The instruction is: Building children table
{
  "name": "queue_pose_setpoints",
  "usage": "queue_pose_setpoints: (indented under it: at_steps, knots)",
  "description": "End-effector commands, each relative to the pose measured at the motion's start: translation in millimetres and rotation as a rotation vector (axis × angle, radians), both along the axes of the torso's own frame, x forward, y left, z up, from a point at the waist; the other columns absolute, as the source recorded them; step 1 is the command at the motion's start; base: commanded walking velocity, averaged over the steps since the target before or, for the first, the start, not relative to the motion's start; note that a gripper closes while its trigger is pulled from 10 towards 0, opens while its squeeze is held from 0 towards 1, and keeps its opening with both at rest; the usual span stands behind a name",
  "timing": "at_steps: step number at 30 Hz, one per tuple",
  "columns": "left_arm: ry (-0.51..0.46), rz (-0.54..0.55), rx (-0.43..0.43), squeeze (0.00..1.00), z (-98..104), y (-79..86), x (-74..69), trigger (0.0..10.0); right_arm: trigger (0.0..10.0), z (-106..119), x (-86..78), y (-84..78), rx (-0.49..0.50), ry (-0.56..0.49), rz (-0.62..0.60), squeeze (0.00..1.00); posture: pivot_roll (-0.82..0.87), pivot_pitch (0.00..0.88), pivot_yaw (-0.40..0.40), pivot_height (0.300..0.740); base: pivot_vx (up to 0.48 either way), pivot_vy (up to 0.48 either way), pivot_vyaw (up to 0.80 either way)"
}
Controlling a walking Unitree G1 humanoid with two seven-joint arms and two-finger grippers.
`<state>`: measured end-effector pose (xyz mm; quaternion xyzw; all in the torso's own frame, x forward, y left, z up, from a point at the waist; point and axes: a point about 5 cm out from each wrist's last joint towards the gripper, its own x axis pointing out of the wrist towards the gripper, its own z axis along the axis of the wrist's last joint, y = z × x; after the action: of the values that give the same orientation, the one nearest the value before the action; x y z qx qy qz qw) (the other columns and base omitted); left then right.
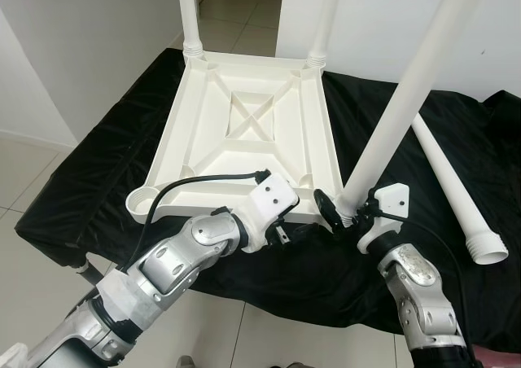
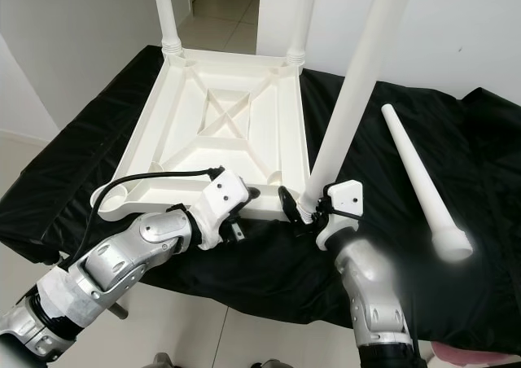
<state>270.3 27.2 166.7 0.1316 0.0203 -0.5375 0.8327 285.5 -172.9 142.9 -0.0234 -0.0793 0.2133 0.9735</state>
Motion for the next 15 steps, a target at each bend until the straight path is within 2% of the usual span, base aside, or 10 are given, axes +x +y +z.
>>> queue_pose_setpoints:
  at_steps: [1, 4, 5, 6, 8, 9, 15]
  knots:
    - [0.024, -0.115, 0.021, 0.0, -2, -1.2, -4.3, 10.0, 10.0, 2, 3.3, -3.4, -0.015, -0.012, 0.018, 0.0, -0.02, 0.05, -0.033, 0.74, 0.0, 0.0, 0.0]
    - [0.022, -0.114, 0.021, 0.0, -2, -1.0, -4.1, 10.0, 10.0, 3, 6.7, -5.3, -0.024, -0.016, 0.028, 0.0, -0.02, 0.05, -0.033, 0.74, 0.0, 0.0, 0.0]
    - [0.02, -0.113, 0.021, 0.0, -1, -0.7, -3.4, 10.0, 8.4, 3, 11.2, -7.8, -0.037, -0.016, 0.044, 0.0, -0.01, 0.051, -0.034, 0.74, 0.0, 0.0, 0.0]
    - [0.019, -0.11, 0.021, 0.0, -1, -0.4, -3.0, 10.0, 4.6, 3, 14.5, -10.5, -0.053, -0.015, 0.052, 0.0, -0.01, 0.052, -0.034, 0.74, 0.0, 0.0, 0.0]
    - [0.017, -0.109, 0.022, 0.0, 0, -0.1, -2.7, 10.0, 4.6, 3, 17.1, -12.6, -0.065, -0.012, 0.055, 0.0, -0.01, 0.053, -0.034, 0.74, 0.0, 0.0, 0.0]
    - [0.017, -0.107, 0.021, 0.0, 0, 0.1, -2.8, 10.0, 0.0, 2, 18.6, -14.8, -0.074, -0.003, 0.064, 0.0, -0.01, 0.055, -0.035, 0.74, 0.0, 0.0, 0.0]
    - [0.019, -0.103, 0.021, 0.0, -1, 1.2, -3.3, 10.0, 0.0, -4, 19.4, -21.2, -0.09, 0.022, 0.099, 0.0, -0.01, 0.062, -0.034, 0.74, 0.0, 0.0, 0.0]
